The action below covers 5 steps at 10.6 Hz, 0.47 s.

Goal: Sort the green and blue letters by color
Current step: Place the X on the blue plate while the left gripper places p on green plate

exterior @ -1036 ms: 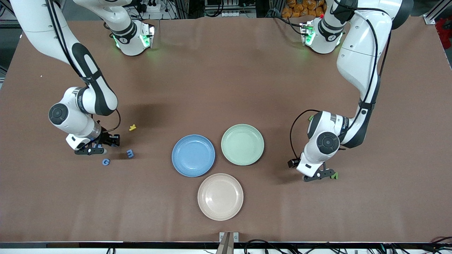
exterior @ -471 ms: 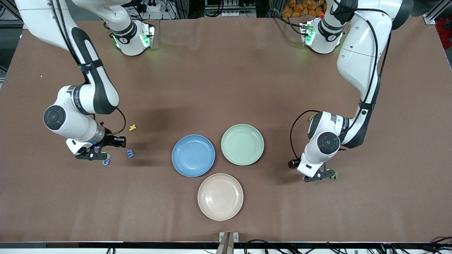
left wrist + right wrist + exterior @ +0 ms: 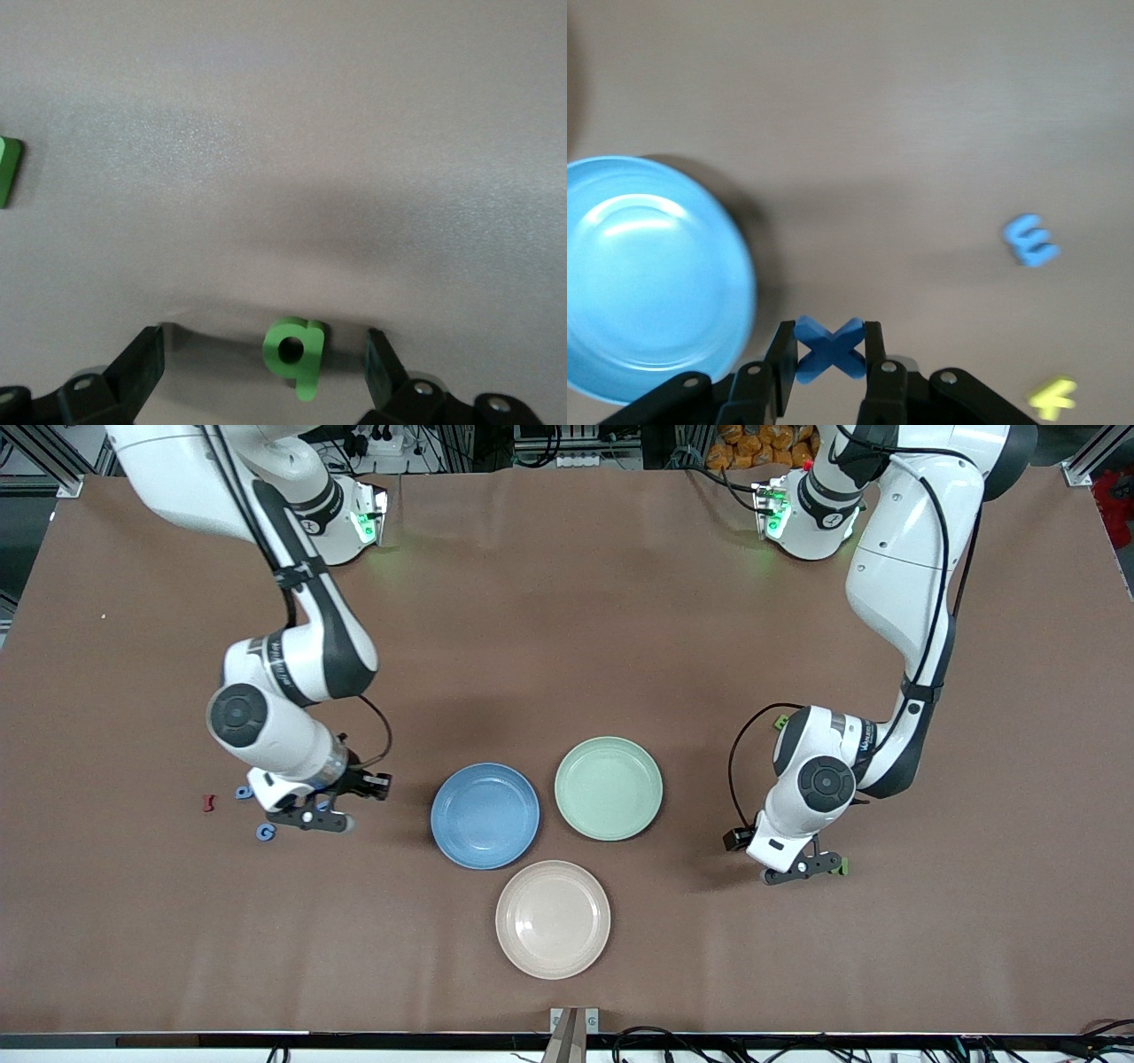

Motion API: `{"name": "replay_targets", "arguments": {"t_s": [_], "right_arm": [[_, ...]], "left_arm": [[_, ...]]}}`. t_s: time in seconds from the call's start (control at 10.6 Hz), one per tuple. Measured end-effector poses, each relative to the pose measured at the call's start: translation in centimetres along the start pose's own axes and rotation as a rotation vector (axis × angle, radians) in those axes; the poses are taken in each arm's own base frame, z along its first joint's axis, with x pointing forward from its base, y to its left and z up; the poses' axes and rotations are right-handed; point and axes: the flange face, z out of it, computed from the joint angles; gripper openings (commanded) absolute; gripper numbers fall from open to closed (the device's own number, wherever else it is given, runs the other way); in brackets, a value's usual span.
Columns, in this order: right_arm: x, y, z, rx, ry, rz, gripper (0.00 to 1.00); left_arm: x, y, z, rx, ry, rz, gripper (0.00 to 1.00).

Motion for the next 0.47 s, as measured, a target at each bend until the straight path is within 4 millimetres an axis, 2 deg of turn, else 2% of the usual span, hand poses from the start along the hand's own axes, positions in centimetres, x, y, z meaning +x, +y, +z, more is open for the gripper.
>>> {"name": "replay_targets", "arguments": {"t_s": [0.19, 0.28, 0.47], "right_arm": [[-0.5, -5.2, 1.2, 0.004, 0.009, -0.037, 0.19], [-0.7, -7.1, 2.1, 0.003, 0.009, -0.049, 0.22], [-0.5, -9.2, 3.9, 0.0, 0.01, -0.042, 0.22]], "left_arm": [[0.1, 0.2, -0.2, -0.004, 0.005, 0.001, 1.0], [0.0, 0.4, -0.3, -0.008, 0.005, 0.003, 1.0], [-0.1, 0.8, -0.4, -0.014, 0.004, 0.008, 1.0]]}}
